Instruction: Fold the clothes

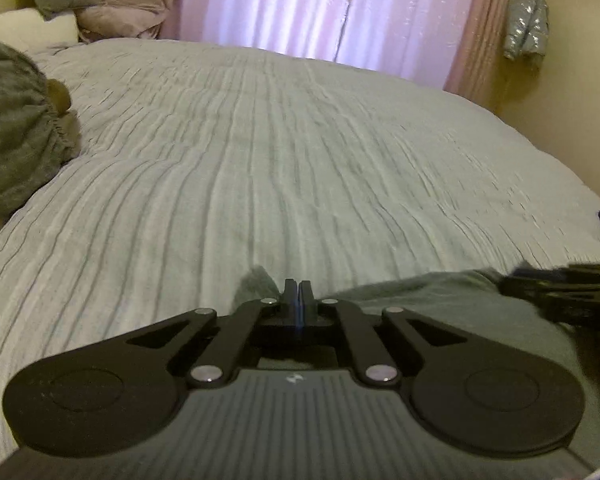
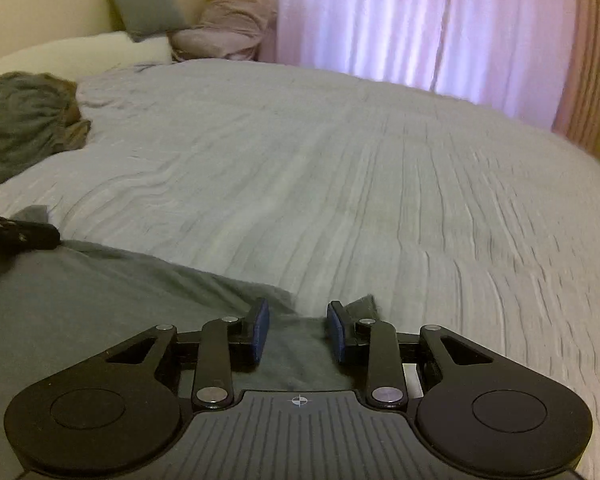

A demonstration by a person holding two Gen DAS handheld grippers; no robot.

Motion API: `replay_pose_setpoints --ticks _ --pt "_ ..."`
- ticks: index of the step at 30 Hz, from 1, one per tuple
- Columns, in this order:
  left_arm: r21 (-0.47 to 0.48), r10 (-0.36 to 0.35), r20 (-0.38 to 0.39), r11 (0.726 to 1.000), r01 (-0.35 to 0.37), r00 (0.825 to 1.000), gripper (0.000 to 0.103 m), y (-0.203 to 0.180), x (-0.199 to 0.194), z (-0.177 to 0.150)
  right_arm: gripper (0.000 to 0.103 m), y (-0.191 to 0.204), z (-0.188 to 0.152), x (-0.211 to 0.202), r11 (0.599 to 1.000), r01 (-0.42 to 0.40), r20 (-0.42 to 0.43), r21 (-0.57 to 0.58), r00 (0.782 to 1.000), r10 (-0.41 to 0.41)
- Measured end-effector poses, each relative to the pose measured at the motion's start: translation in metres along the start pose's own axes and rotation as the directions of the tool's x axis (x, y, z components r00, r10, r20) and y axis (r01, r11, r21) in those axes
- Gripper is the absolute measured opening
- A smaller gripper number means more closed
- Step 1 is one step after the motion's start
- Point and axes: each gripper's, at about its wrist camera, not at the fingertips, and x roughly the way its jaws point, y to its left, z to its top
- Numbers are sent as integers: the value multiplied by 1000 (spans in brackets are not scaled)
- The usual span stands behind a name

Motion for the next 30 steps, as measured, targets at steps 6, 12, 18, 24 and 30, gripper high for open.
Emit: replay_pose_setpoints --ticks 6,12,18,24,30 --pt "-49 90 54 995 -88 994 2 10 -51 13 30 -26 9 -36 989 119 19 83 993 -121" --pt "-21 3 -18 1000 -4 1000 2 -38 -99 -12 31 -11 -1 -105 995 -2 107 100 994 -9" --pt "-86 103 -82 990 -110 991 3 -41 -86 -52 30 59 -43 -101 989 37 31 -140 999 -33" --pt "-126 195 -68 971 -202 978 2 -20 -123 -51 30 -4 -52 -124 987 130 -2 90 991 -131" --pt "-88 105 -105 989 -114 989 7 -68 -140 -72 31 45 -65 -164 999 -30 52 12 998 29"
